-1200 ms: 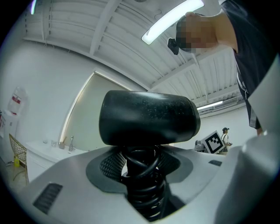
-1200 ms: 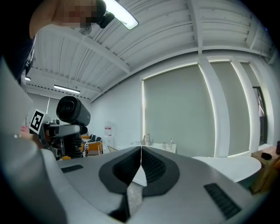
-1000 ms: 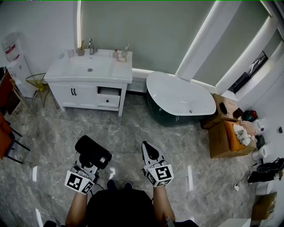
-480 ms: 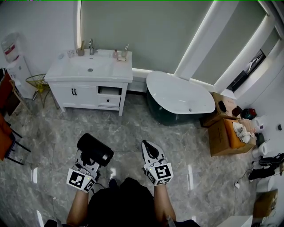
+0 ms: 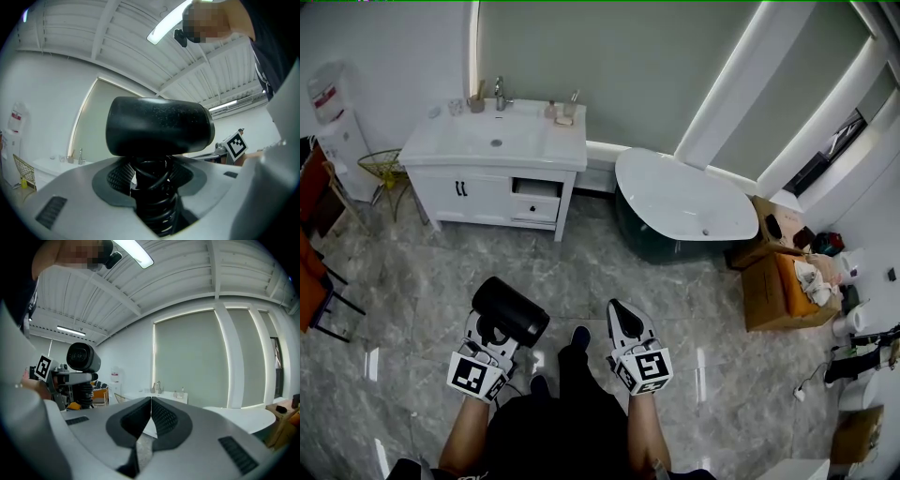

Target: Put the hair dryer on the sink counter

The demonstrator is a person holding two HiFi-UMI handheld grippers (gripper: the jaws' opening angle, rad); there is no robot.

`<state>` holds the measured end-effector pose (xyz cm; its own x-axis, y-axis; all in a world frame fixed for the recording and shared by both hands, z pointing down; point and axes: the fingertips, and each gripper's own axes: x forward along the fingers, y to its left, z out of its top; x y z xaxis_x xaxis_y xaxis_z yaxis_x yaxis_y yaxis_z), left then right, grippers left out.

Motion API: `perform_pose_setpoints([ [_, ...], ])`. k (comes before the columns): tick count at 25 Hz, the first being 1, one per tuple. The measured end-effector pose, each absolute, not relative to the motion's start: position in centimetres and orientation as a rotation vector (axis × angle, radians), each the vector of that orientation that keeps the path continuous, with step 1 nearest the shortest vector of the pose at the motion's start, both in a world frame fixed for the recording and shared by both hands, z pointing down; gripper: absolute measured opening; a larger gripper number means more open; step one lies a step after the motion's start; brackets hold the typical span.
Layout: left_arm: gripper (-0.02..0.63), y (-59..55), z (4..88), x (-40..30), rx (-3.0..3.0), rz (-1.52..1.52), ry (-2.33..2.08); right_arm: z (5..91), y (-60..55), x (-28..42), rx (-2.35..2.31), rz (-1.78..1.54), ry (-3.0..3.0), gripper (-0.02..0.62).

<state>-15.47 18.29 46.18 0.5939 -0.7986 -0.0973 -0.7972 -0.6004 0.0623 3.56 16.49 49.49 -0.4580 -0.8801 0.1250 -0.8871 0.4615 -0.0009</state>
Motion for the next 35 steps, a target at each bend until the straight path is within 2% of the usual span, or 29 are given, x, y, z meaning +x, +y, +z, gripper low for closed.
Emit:
perform_pose_setpoints([
  [22, 0.224, 10.4, 46.9, -16.1, 2.750, -0.191, -1.506, 50.9, 7.6, 4.1, 1.514, 0.056, -2.617, 0.029],
  [35, 0.224, 3.7, 47.5, -13.7, 2.738, -0.184, -1.480, 51.0, 1.0, 7.1, 1.560, 0.088, -2.598, 0.028],
])
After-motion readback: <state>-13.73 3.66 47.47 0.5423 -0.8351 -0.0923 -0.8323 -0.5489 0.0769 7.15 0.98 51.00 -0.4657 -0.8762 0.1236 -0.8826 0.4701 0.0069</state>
